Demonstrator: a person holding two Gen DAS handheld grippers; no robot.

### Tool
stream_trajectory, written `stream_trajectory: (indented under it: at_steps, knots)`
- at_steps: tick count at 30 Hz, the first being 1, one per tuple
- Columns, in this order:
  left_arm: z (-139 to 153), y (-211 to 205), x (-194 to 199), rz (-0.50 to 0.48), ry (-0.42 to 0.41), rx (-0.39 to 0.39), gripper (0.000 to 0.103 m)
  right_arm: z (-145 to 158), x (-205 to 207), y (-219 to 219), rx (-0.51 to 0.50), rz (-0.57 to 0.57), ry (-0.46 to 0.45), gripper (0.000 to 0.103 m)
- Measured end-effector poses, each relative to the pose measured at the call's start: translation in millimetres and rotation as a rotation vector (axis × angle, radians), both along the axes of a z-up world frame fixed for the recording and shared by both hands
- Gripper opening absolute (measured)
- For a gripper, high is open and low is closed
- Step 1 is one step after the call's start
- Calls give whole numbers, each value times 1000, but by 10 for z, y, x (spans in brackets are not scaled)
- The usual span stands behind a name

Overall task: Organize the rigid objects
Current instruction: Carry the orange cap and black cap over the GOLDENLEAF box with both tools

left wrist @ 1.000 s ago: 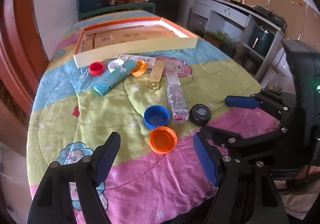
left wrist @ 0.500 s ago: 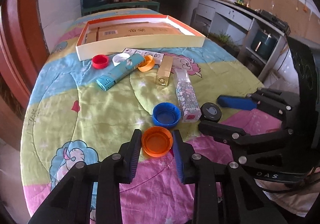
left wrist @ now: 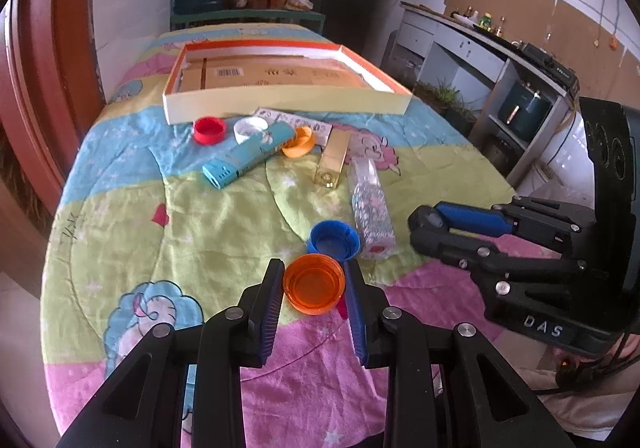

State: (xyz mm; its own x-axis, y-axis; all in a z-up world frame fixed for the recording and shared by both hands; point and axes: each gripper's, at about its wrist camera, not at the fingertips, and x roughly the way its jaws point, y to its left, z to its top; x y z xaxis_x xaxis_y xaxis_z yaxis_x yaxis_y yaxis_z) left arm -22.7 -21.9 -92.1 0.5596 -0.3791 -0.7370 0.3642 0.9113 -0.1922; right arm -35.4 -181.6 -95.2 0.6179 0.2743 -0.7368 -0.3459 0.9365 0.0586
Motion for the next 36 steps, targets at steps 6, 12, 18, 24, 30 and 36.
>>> stream_trajectory:
  at_steps: [6,12,18,24,30,36]
  knots:
    - [199,104,60,25,-17,-32,31,151,38,-115,19,-27,-32,30]
    - [409,145,224,34,-49,-57,31,249,162,-228,49,-54,-47,30]
    - [574,143,434,34,-92,-53,31,380,315,-334,59,-72,-84,30]
    - [726,122,728,33,-137,-30,31,517,494,-409,43,-79,-131,30]
    - [854,33,1222,47,-151,-19,31,688,905,-470,46,-70,-173,30]
    - [762,-44,1847,116,-111,12,31,707,1462,-479,53,-71,-169,30]
